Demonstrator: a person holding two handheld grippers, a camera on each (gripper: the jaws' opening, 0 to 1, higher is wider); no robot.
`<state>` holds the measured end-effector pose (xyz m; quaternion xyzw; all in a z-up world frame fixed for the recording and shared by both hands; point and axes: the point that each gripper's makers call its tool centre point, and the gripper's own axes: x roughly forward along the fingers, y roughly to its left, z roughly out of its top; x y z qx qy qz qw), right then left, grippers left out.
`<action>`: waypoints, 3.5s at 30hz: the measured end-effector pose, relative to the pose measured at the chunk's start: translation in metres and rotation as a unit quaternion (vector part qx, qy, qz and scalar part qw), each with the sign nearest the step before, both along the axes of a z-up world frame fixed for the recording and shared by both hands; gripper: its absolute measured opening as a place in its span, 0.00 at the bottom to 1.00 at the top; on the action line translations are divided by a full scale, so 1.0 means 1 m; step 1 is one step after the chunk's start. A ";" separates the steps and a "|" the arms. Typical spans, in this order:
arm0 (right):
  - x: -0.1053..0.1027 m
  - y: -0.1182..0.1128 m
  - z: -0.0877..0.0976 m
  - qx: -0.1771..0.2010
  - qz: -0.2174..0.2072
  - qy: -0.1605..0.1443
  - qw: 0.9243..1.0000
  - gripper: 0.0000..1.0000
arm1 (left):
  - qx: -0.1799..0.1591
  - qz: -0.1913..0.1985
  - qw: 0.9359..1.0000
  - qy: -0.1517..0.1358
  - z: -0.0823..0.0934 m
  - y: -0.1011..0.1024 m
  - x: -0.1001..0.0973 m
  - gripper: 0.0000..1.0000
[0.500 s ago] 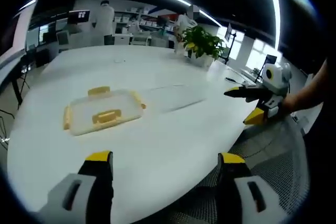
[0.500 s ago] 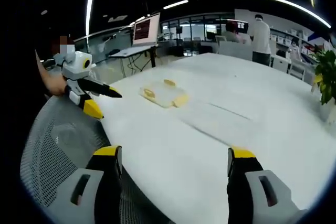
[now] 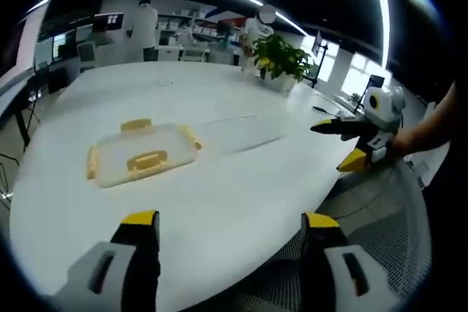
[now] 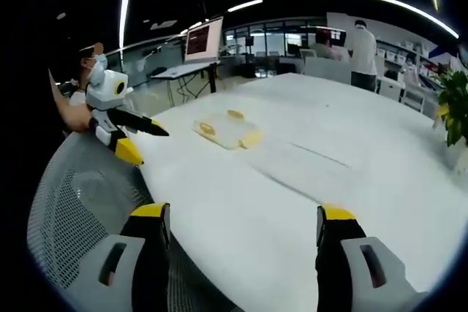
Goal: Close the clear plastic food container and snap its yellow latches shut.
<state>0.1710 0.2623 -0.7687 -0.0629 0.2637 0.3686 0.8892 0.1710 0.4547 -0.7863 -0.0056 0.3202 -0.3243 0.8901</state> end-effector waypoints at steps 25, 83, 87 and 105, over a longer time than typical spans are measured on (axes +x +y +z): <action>0.006 0.007 0.023 0.031 -0.004 0.001 1.000 0.78 | -0.041 0.001 0.999 0.017 0.012 0.002 0.005 0.70; 0.084 0.086 0.049 0.004 0.081 -0.018 0.997 0.68 | -0.023 -0.098 0.993 0.055 0.023 0.070 0.069 0.55; 0.094 0.092 0.046 0.003 0.089 -0.018 0.996 0.69 | -0.011 -0.101 0.993 0.055 0.021 0.079 0.078 0.56; 0.129 0.114 0.023 -0.028 0.138 0.001 0.990 0.63 | 0.058 -0.149 0.985 0.062 0.000 0.098 0.105 0.52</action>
